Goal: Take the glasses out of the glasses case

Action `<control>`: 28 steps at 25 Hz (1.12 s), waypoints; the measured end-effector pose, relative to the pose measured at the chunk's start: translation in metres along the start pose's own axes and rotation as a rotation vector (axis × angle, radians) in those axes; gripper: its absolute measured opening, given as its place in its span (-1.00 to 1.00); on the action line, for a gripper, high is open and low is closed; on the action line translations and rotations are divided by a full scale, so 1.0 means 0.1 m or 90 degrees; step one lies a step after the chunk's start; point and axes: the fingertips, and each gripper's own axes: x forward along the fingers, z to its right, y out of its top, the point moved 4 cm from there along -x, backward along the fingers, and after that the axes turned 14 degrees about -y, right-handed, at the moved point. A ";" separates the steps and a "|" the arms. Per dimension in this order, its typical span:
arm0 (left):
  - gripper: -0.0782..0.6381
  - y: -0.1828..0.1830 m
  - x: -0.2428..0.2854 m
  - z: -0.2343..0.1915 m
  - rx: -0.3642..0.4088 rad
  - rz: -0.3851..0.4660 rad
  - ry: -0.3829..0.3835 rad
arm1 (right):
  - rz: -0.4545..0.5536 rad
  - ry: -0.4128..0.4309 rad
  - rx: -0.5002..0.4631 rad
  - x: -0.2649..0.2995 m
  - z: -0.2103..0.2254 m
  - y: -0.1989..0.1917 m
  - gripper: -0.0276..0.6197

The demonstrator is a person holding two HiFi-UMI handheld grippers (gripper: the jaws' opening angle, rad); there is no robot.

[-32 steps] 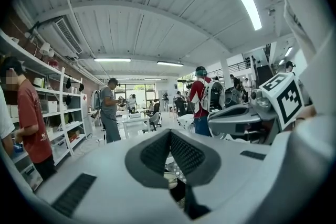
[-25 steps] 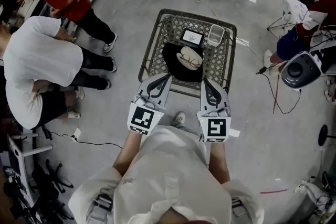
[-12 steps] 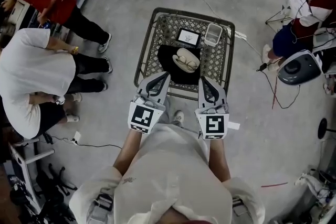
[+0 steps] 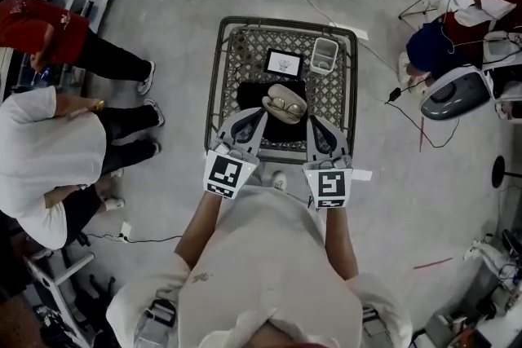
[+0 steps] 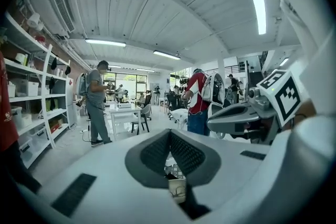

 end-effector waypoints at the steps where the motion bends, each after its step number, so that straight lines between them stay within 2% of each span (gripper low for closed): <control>1: -0.74 -0.05 0.04 -0.07 -0.003 -0.005 -0.008 | -0.009 -0.005 0.001 0.08 -0.01 -0.04 -0.90; 6: -0.74 -0.34 0.22 -0.40 -0.024 -0.039 -0.055 | -0.067 -0.022 -0.010 0.44 -0.11 -0.29 -0.90; 15: -0.74 -0.80 0.54 -0.84 -0.050 -0.089 -0.117 | -0.177 -0.020 -0.034 0.99 -0.28 -0.88 -0.90; 22: -0.74 -1.17 0.70 -1.00 -0.084 -0.131 -0.146 | -0.262 -0.011 -0.047 1.19 -0.38 -1.36 -0.90; 28: -0.74 -1.51 0.85 -1.01 -0.105 -0.170 -0.178 | -0.347 0.021 -0.091 1.35 -0.44 -1.81 -0.89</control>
